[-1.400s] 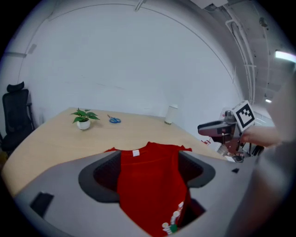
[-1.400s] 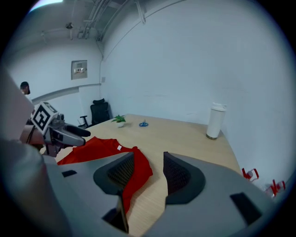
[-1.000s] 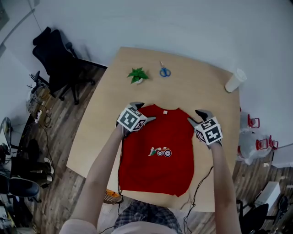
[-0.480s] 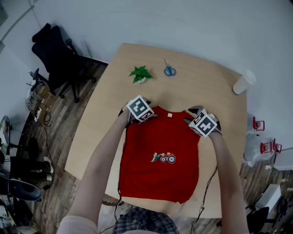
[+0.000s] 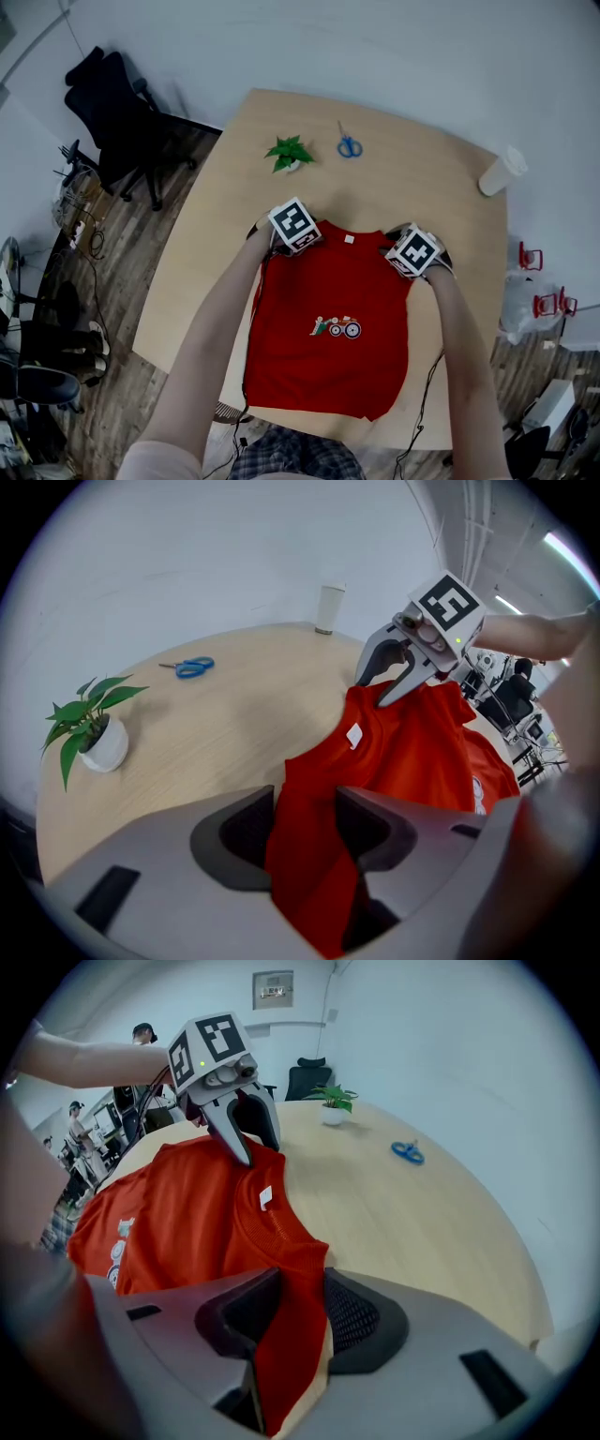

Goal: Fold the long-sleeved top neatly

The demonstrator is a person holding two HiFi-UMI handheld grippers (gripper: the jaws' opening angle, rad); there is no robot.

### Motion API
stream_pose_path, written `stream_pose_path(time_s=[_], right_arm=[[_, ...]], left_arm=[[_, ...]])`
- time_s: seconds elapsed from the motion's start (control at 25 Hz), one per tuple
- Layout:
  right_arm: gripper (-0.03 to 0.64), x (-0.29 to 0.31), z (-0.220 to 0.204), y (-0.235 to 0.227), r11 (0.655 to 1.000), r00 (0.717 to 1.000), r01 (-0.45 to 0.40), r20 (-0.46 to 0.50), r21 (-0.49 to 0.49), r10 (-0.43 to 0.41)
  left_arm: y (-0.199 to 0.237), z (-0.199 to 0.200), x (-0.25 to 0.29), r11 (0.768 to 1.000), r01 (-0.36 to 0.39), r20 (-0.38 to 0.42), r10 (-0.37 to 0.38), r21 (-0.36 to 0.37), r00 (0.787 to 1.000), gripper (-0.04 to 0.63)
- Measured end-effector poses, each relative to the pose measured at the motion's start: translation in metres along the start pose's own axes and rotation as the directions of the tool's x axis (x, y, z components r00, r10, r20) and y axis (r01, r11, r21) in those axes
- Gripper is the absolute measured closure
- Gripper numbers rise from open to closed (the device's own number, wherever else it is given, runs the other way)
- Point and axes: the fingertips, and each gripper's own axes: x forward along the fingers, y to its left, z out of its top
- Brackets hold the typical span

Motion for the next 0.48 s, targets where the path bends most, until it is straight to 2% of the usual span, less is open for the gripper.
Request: stream_pose_path(time_s=[0.08,0.16,0.24,0.36,0.48], right_arm=[[0.497,0.001,-0.001,0.002,1.000,1.000,-0.010,0.006,0.011,0.010],[0.557,0.000,-0.002,0.003,1.000,1.000,-0.004,0.010,-0.002,0.004],[0.568,-0.002,-0.001,0.003,1.000,1.000,0.008,0.011,-0.017,-0.008],[0.572,-0.012,0.006,-0.009,0.997,0.997,0.071,0.016,-0.024,-0.070],[0.574,-0.033,0.019,-0.032,0.984,0.983,0.176,0.053,-0.015,-0.175]], left_arm=[[-0.006,-0.001,0.000,1.000,0.012,-0.006,-0.012,0.012,1.000,0.426],[-0.013,-0.003,0.000,0.999,0.033,-0.016,-0.033,0.025,0.999,0.514],[-0.015,-0.003,-0.001,0.999,0.025,-0.021,-0.024,0.042,0.999,0.538],[-0.003,0.009,-0.010,0.999,-0.041,0.032,0.040,0.028,0.999,0.545],[0.015,0.033,-0.031,0.989,-0.149,0.122,0.149,-0.007,0.981,0.549]])
